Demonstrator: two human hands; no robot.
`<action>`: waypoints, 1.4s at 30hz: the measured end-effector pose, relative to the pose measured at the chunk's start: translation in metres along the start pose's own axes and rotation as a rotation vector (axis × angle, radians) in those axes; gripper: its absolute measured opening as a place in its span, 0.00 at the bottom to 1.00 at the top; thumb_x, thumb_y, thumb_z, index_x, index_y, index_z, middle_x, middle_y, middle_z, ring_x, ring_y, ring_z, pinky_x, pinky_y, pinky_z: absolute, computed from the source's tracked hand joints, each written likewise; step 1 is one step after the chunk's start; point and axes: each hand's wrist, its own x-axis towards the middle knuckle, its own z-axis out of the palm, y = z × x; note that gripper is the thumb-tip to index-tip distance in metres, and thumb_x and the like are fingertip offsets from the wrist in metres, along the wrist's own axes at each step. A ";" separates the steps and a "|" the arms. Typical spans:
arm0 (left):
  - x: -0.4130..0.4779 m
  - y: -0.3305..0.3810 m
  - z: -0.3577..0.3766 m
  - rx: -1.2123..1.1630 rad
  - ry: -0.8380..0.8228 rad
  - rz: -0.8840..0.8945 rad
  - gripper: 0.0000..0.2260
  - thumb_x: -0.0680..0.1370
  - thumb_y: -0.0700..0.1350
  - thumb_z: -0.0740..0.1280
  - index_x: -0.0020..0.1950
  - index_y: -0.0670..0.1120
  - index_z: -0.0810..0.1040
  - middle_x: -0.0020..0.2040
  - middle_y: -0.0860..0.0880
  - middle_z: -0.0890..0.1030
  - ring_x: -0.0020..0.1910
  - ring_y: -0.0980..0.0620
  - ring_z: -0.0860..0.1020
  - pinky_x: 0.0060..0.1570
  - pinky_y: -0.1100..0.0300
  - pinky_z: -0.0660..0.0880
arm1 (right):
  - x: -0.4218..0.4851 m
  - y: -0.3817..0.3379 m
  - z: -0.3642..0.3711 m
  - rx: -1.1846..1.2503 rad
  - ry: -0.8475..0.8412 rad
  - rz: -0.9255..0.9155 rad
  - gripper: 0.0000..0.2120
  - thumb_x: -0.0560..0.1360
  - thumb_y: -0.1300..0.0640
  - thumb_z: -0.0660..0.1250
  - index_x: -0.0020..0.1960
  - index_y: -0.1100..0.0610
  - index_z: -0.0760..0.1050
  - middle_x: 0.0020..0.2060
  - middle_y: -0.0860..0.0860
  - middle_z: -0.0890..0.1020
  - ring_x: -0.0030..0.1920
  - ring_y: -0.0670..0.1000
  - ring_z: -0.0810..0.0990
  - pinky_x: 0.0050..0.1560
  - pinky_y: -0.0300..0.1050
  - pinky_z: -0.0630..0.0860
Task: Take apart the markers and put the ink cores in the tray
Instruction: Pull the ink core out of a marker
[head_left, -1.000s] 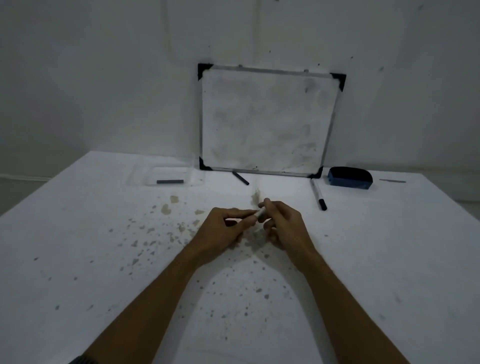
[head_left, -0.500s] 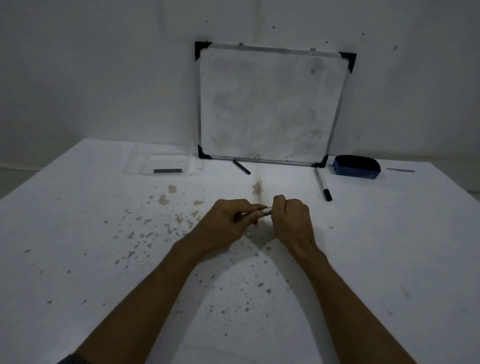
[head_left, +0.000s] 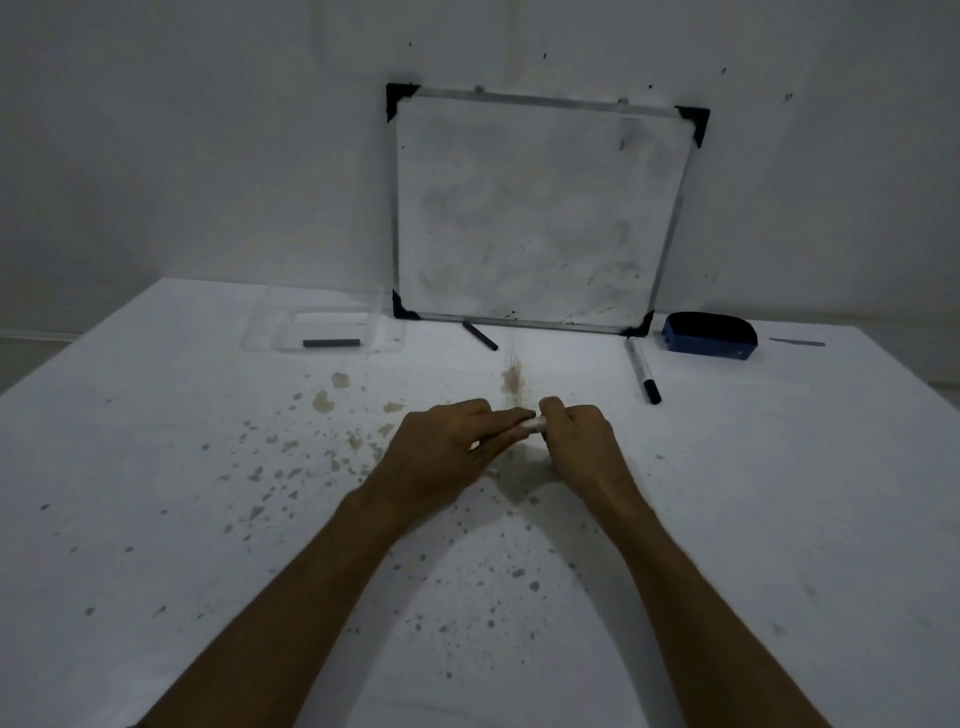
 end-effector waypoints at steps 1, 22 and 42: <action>0.000 0.001 0.001 0.019 0.015 0.009 0.18 0.84 0.60 0.59 0.67 0.58 0.83 0.40 0.53 0.85 0.35 0.54 0.81 0.32 0.59 0.76 | 0.000 0.000 0.000 0.004 0.017 0.000 0.25 0.83 0.52 0.57 0.28 0.55 0.67 0.25 0.50 0.69 0.27 0.47 0.66 0.30 0.41 0.64; 0.004 -0.003 -0.041 -0.807 -0.612 -0.728 0.19 0.84 0.61 0.61 0.59 0.52 0.86 0.31 0.54 0.73 0.24 0.57 0.65 0.24 0.63 0.62 | -0.008 0.009 -0.007 -0.133 -0.204 -0.302 0.19 0.84 0.42 0.55 0.44 0.53 0.75 0.35 0.46 0.79 0.33 0.44 0.75 0.37 0.40 0.72; 0.004 -0.011 -0.020 -1.326 0.005 -0.821 0.14 0.88 0.49 0.58 0.56 0.39 0.76 0.49 0.38 0.88 0.48 0.42 0.88 0.50 0.51 0.84 | -0.001 0.020 0.000 -0.124 0.045 -0.299 0.09 0.80 0.50 0.68 0.59 0.48 0.74 0.41 0.46 0.78 0.38 0.41 0.77 0.38 0.32 0.72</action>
